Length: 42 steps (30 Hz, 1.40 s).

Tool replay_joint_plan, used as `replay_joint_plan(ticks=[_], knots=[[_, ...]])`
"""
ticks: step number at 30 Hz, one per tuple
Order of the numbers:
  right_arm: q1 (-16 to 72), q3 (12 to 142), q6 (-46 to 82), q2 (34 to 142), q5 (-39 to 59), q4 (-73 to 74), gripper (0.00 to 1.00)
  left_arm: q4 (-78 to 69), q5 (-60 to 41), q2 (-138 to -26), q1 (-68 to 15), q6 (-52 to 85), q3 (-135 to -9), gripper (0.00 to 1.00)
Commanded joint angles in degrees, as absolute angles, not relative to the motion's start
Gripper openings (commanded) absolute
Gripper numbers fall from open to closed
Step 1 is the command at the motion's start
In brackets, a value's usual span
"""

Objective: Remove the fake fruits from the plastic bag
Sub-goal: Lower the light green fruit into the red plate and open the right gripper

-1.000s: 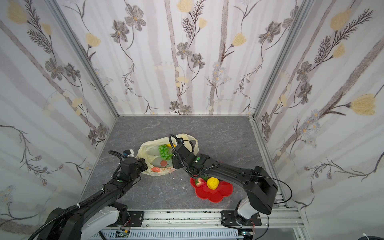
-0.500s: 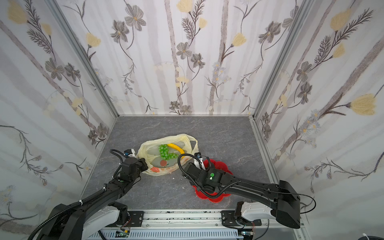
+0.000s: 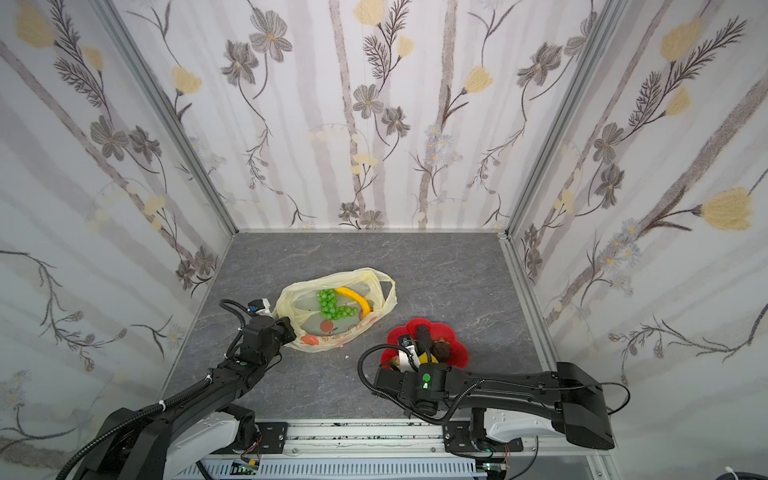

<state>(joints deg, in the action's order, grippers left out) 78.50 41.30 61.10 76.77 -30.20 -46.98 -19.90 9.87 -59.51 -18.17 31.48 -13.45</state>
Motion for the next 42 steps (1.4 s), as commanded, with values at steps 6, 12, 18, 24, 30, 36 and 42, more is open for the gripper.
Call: replay_joint_plan(ticks=[6, 12, 18, 24, 30, 36, 42], knots=[[80.7, 39.6, 65.0, 79.2, -37.8, -47.2, 0.62, -22.1, 10.7, -59.6, -18.1, 31.1, -13.3, 0.0], [81.6, 38.3, 66.1, 80.1, -40.0, -46.2, 0.64, -22.3, 10.7, -60.1, -18.0, 31.1, -13.4, 0.0], [82.2, 38.2, 66.6, 81.4, -41.3, -45.7, 0.68, -22.4, 10.6, -60.6, -18.0, 31.0, -13.5, 0.0], [83.4, 38.6, 66.7, 82.9, -41.2, -44.9, 0.75, -22.5, 10.6, -60.8, -18.1, 31.0, -13.6, 0.0], [84.0, 39.1, 67.0, 85.1, -40.7, -44.8, 0.8, -22.6, 10.6, -60.8, -17.9, 30.9, -13.5, 0.0], [84.1, 40.6, 67.3, 84.1, -40.8, -46.4, 0.83, -22.7, 10.5, -61.0, -17.9, 30.9, -13.6, 0.0], [83.9, 41.2, 66.1, 78.6, -39.4, -45.8, 0.89, -22.6, 10.5, -60.9, -18.0, 30.9, -13.5, 0.0]])
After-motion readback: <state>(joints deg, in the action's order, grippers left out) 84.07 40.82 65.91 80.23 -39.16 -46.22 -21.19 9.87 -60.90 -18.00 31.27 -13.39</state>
